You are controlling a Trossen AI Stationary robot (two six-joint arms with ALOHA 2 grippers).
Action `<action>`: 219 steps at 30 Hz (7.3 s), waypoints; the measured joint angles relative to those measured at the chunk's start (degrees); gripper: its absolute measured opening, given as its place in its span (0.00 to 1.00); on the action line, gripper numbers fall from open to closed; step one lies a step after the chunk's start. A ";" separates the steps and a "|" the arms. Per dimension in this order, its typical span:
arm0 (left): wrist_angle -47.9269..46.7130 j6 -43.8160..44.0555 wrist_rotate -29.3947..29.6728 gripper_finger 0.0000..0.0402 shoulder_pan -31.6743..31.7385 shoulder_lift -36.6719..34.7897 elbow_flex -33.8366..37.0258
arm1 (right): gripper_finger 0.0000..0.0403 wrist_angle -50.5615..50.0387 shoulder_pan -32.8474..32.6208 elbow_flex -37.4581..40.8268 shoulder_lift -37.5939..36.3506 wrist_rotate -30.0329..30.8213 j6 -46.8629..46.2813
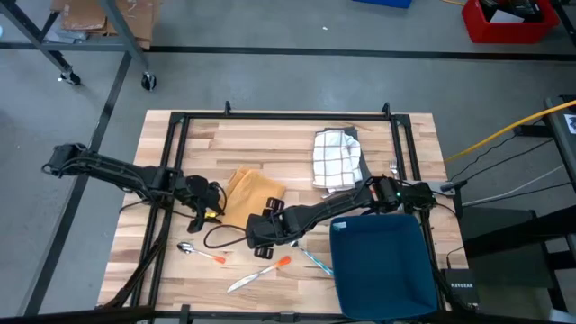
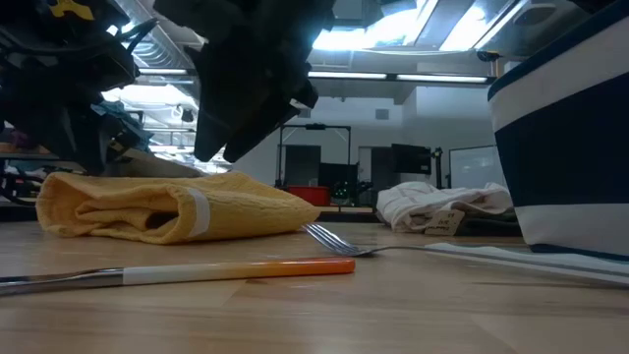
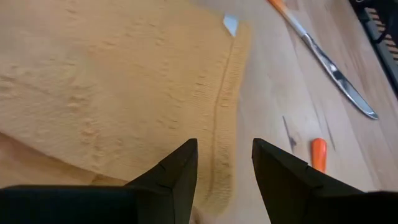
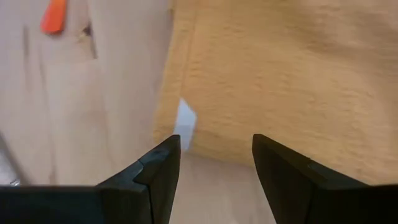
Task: Fold towel
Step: Stack the orange towel on top of the white towel
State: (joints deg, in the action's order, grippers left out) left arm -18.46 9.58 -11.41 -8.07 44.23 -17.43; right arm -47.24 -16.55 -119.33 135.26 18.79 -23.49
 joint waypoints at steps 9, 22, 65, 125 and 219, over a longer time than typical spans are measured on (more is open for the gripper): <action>1.18 2.69 1.46 0.36 -2.07 0.00 0.00 | 0.51 -2.33 0.60 0.00 0.00 1.24 -0.54; 1.15 9.45 14.24 0.36 -2.04 0.00 0.00 | 0.51 -9.74 3.98 0.02 0.04 -1.88 -20.31; 1.60 24.15 17.31 0.36 16.78 9.26 1.46 | 0.51 8.14 6.83 11.34 -0.04 -11.25 -70.93; 22.43 16.70 3.66 0.01 10.98 17.77 1.57 | 0.02 28.34 5.88 11.56 3.16 20.48 -61.30; 42.51 -5.40 -4.91 0.21 28.25 85.85 -62.73 | 0.14 0.42 29.74 65.85 -39.54 16.45 -52.07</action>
State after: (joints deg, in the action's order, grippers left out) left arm 24.06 4.19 -16.32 20.19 130.08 -80.16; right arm -46.82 13.19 -53.47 95.72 35.24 -75.56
